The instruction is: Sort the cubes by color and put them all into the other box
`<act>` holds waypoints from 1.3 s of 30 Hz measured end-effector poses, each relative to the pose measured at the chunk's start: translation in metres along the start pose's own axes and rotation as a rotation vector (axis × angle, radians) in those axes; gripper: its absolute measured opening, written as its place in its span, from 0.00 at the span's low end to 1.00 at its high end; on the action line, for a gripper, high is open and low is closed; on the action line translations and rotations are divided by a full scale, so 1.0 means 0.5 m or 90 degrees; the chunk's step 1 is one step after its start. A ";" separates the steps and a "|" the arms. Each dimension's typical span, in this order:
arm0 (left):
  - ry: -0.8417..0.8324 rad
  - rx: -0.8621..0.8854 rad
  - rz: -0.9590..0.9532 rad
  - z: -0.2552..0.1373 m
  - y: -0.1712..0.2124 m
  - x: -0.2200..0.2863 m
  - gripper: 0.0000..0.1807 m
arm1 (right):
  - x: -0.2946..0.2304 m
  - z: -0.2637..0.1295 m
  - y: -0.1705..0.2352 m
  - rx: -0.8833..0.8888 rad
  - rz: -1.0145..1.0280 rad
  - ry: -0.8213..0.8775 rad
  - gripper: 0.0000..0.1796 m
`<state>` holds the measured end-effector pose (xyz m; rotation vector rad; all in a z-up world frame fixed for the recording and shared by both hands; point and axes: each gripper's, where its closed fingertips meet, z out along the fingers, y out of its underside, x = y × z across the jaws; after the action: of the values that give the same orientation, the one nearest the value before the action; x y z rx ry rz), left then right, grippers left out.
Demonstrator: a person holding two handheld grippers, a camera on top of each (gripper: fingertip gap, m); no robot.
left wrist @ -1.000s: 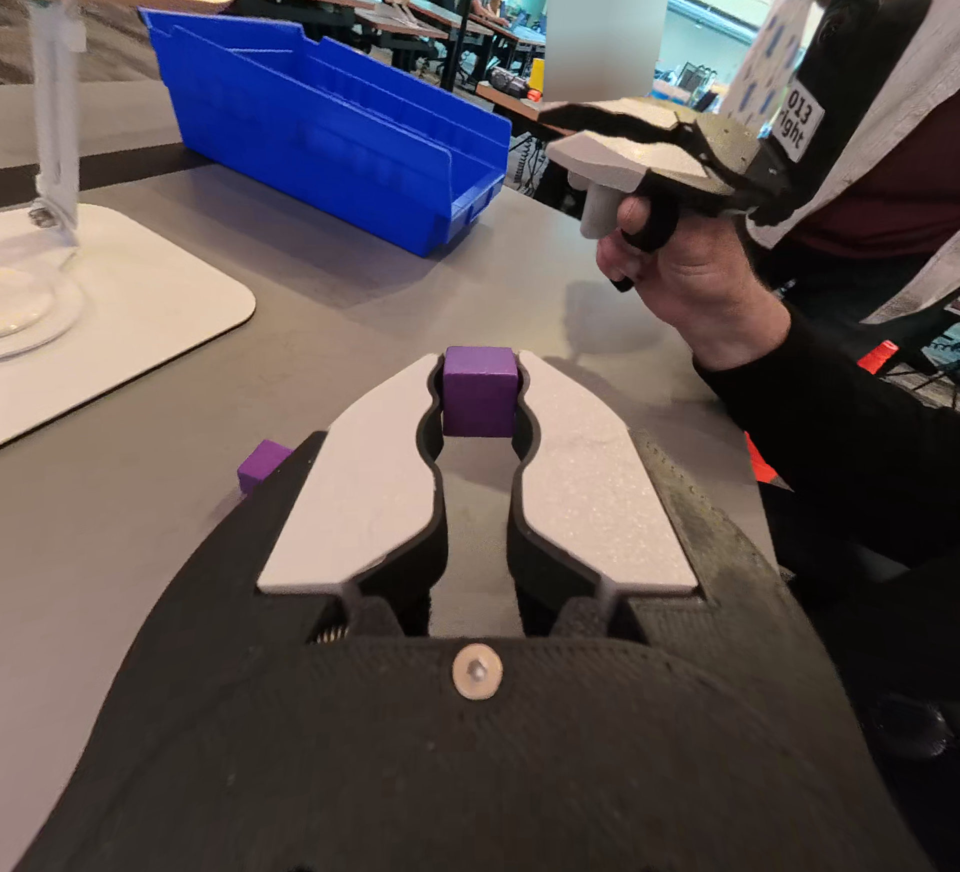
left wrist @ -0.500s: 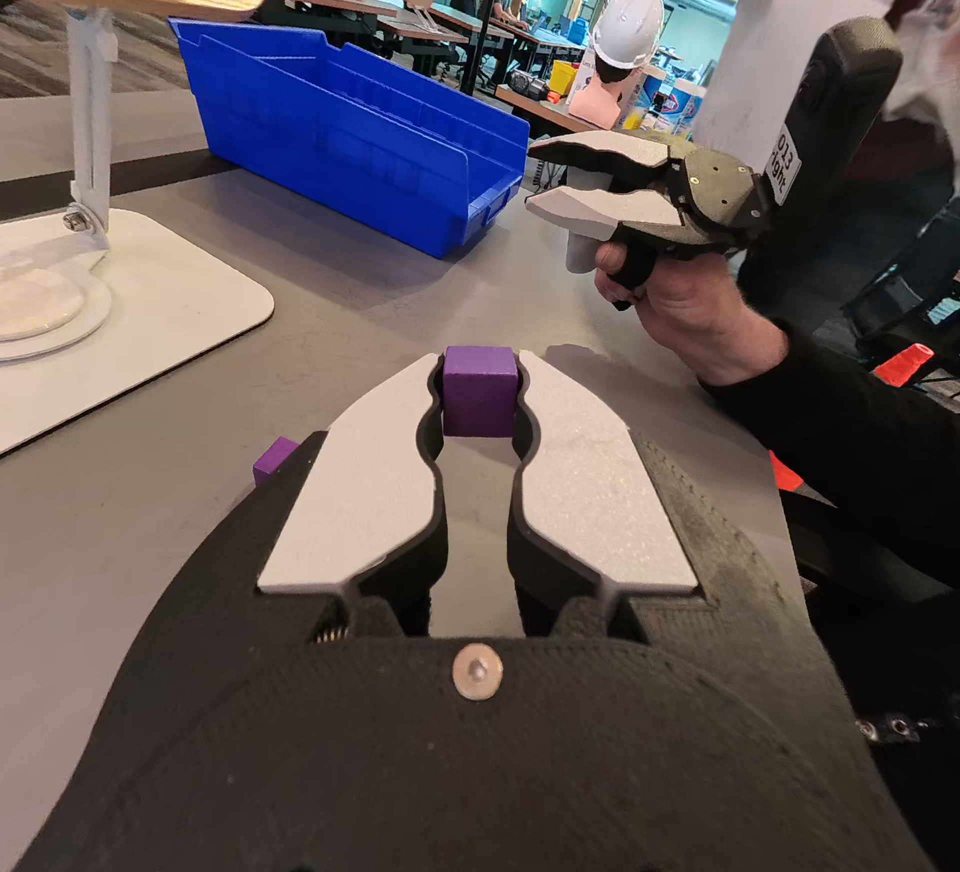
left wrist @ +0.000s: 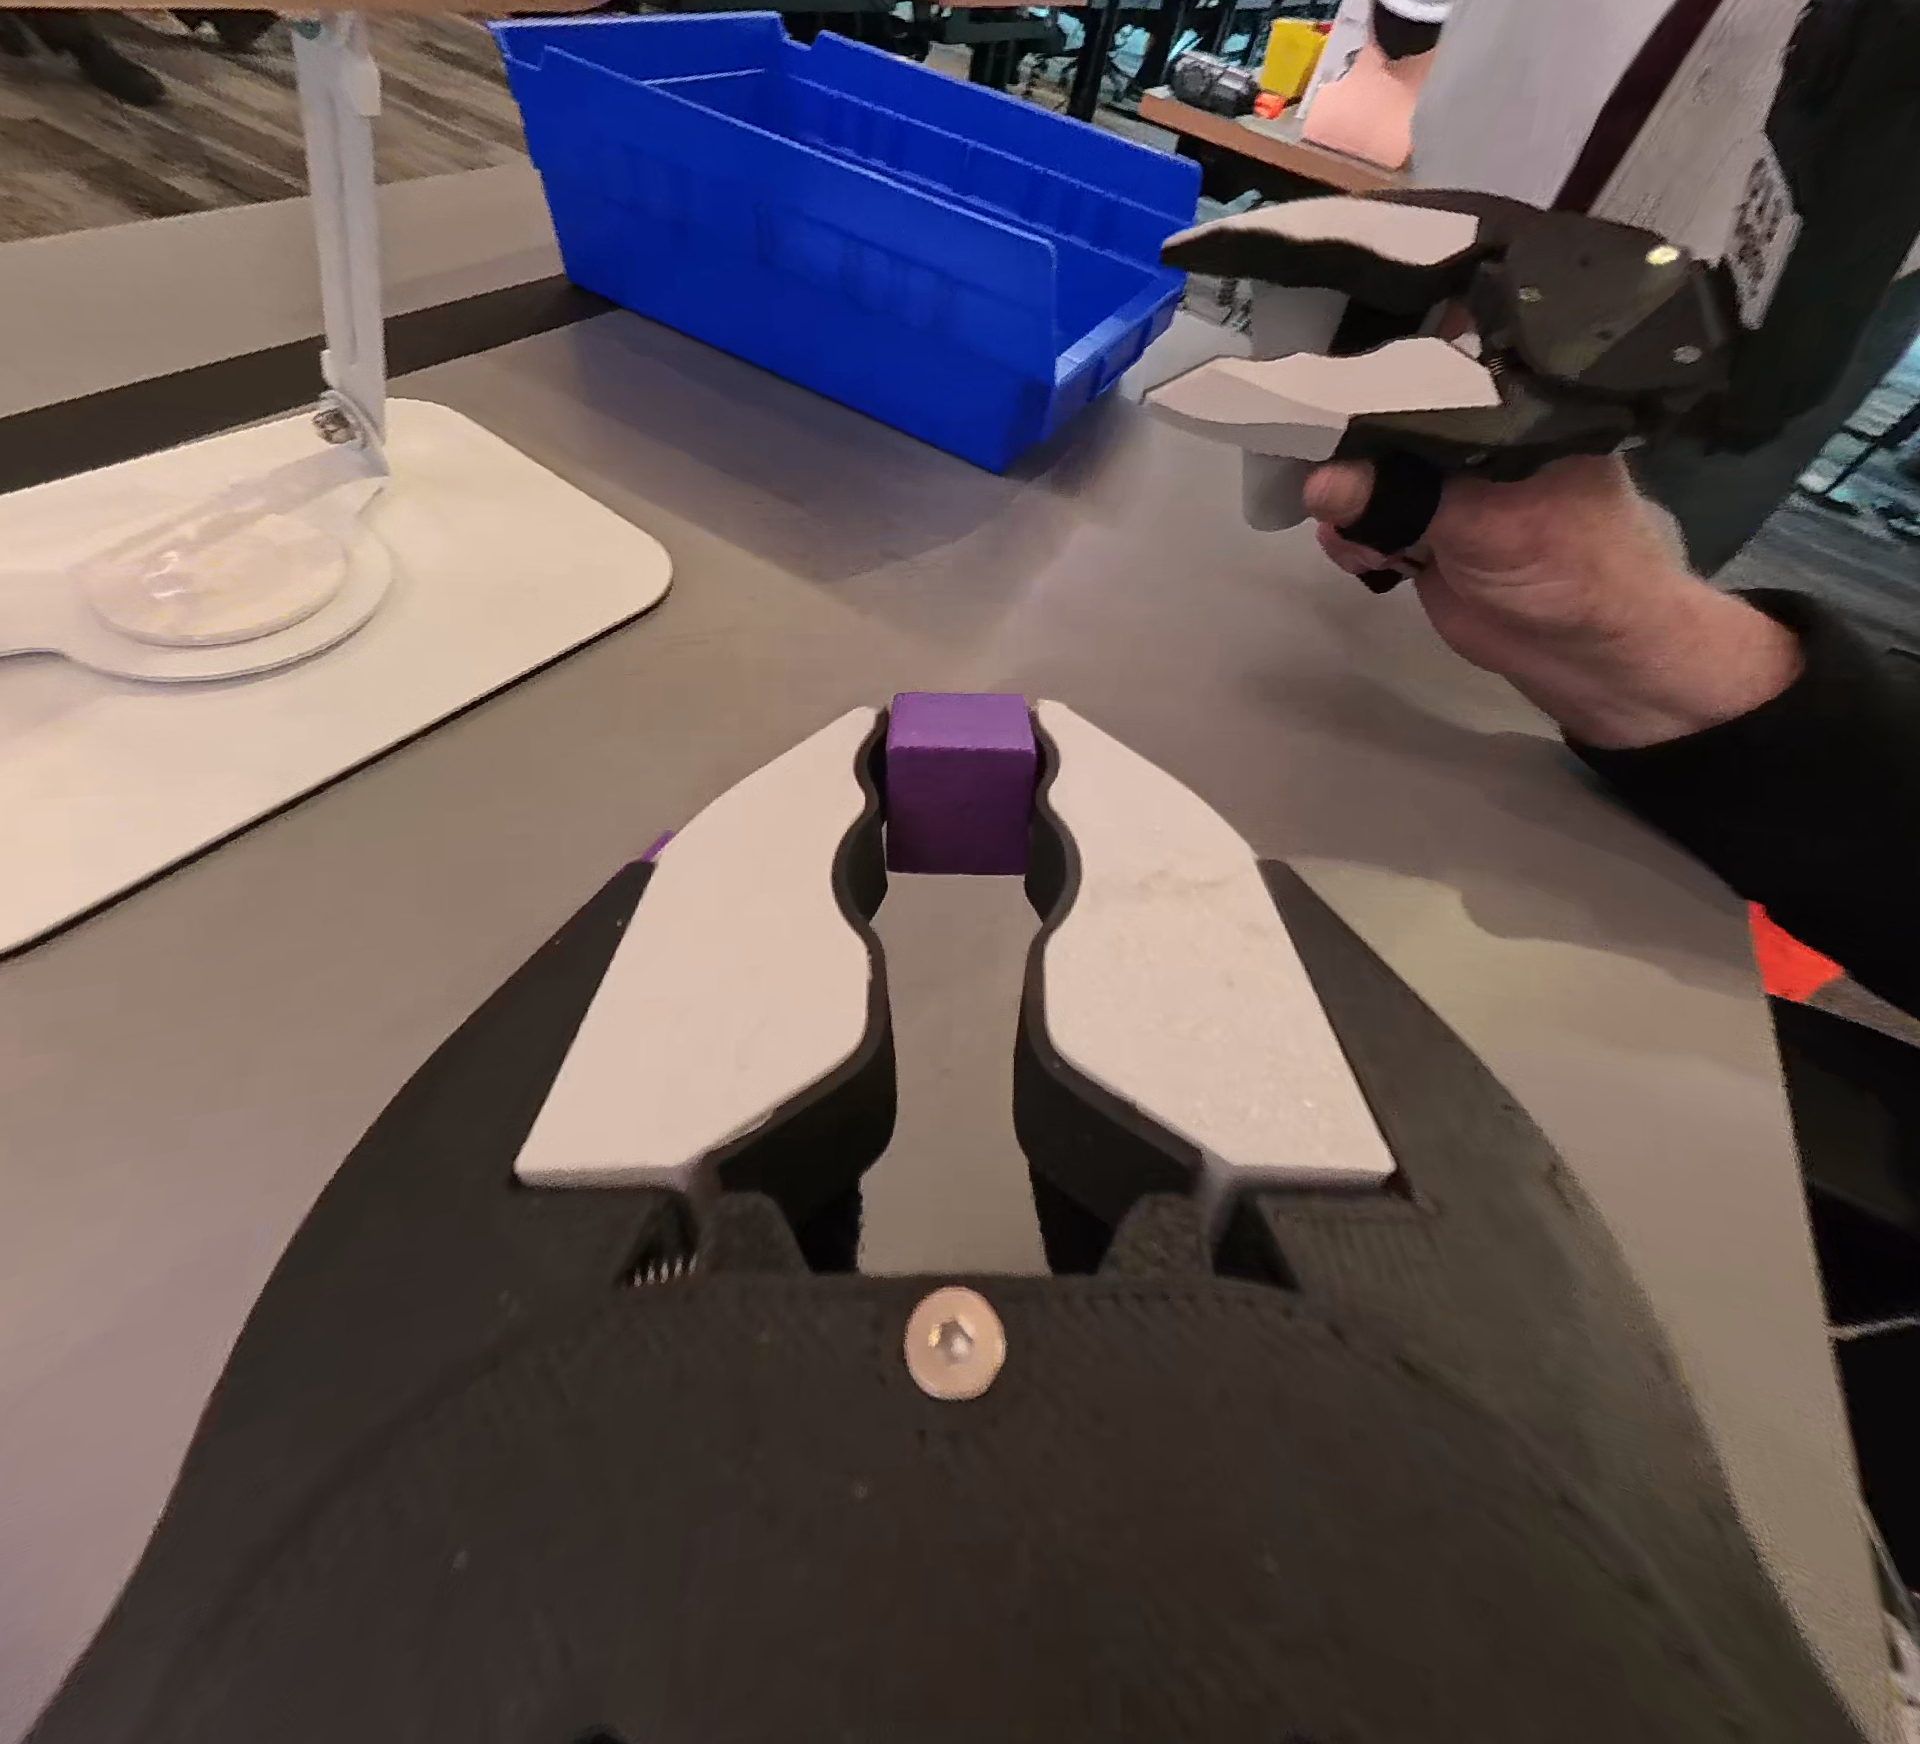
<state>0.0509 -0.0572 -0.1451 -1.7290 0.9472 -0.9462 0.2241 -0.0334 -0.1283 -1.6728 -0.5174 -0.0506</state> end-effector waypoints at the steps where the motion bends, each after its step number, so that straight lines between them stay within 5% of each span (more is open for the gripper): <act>1: -0.015 -0.005 0.010 -0.001 0.002 -0.007 0.12 | -0.001 0.002 0.003 -0.004 -0.001 -0.001 0.38; 39: -0.261 -0.132 0.132 -0.039 0.066 -0.119 0.12 | -0.046 0.028 0.028 -0.042 -0.040 -0.058 0.38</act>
<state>0.0032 -0.0202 -0.1817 -1.8587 0.9488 -0.3469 0.2050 -0.0284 -0.1511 -1.7292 -0.6436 -0.0387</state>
